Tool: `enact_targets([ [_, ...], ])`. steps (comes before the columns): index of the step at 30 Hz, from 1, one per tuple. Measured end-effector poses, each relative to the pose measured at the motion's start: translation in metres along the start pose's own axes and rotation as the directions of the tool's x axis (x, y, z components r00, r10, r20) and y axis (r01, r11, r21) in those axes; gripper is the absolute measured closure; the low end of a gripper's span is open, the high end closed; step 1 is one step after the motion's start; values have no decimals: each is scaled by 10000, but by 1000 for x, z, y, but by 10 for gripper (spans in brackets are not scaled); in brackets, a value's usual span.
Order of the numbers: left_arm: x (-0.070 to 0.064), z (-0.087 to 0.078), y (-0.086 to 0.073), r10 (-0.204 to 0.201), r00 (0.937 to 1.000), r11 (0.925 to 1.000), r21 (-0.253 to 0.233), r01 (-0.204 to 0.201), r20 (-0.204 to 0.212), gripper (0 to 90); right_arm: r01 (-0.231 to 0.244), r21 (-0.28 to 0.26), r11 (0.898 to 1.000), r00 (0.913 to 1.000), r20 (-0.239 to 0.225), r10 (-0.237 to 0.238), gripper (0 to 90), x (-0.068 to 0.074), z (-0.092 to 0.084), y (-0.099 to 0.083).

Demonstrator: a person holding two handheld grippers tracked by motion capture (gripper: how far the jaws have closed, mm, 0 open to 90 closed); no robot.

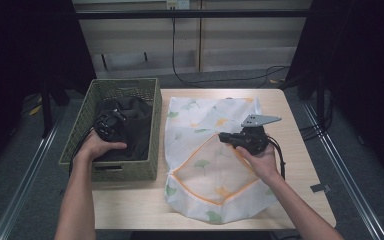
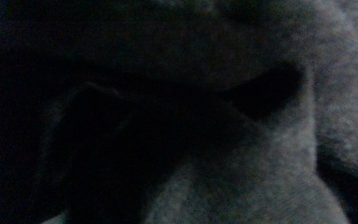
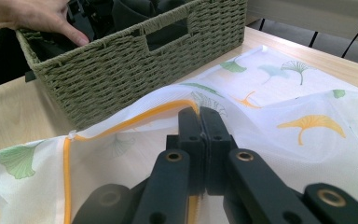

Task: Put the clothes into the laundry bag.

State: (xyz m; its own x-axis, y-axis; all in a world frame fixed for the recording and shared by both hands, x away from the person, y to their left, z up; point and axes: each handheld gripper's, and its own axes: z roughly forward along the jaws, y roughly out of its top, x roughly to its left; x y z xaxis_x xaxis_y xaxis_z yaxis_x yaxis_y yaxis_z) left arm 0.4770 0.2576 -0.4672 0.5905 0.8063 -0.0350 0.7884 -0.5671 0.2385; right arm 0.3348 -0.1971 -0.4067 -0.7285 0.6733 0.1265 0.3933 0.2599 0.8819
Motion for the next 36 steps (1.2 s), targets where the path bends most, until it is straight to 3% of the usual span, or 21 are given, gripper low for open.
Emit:
enact_targets([
  [1,0,-1,2,176,9998,9998,74,-175,-128,172,0,-4,10000,10000,2,0,888,0,0,0],
  [2,-1,-1,2,60,9999,9999,128,-59,-109,202,5,-4,10000,10000,9,-5,888,0,0,0],
  [4,0,-3,2,206,9997,9998,80,-205,-156,238,46,-23,10000,10000,23,-46,888,0,-1,0],
  [6,0,-5,2,21,9996,10000,-6,-22,-275,320,17,-50,10000,10000,9,-17,888,0,-2,0],
  [14,1,-16,4,125,9987,9999,-67,-128,-496,590,9,-63,10000,9999,120,-9,888,-2,-2,0],
  [18,3,-22,3,160,9980,9993,-329,-181,-613,640,-41,-55,10000,9999,114,42,888,-3,-2,0],
  [19,4,-24,2,91,9975,9981,-602,-134,-697,644,-59,-52,10000,9999,149,59,889,-4,-2,0],
  [21,3,-27,0,-237,9976,9943,-1053,168,-644,645,-100,-48,9999,9998,155,101,889,-5,-2,0],
  [25,4,-33,-3,-274,9986,9895,-1429,206,-455,654,-129,-79,9999,9997,199,131,888,-6,-3,0],
  [26,3,-38,-4,-352,9979,9828,-1828,246,-551,659,-136,-94,9999,9997,200,138,888,-6,-4,0],
  [28,4,-44,-5,-259,9981,9812,-1926,146,-563,662,-142,-99,9999,9997,201,144,888,-6,-4,0],
  [29,3,-45,-6,-370,9980,9762,-2154,253,-508,664,-146,-97,9998,9997,211,148,888,-6,-4,0],
  [30,4,-50,-7,-244,9978,9742,-2253,99,-619,665,-150,-99,9998,9997,213,152,888,-6,-4,0],
  [32,4,-56,-9,-476,9959,9605,-2773,244,-774,671,-150,-105,9998,9996,219,152,889,-6,-4,0],
  [36,6,-66,-14,-782,9956,9349,-3506,555,-510,673,-142,-133,9998,9996,247,145,888,-6,-5,0],
])
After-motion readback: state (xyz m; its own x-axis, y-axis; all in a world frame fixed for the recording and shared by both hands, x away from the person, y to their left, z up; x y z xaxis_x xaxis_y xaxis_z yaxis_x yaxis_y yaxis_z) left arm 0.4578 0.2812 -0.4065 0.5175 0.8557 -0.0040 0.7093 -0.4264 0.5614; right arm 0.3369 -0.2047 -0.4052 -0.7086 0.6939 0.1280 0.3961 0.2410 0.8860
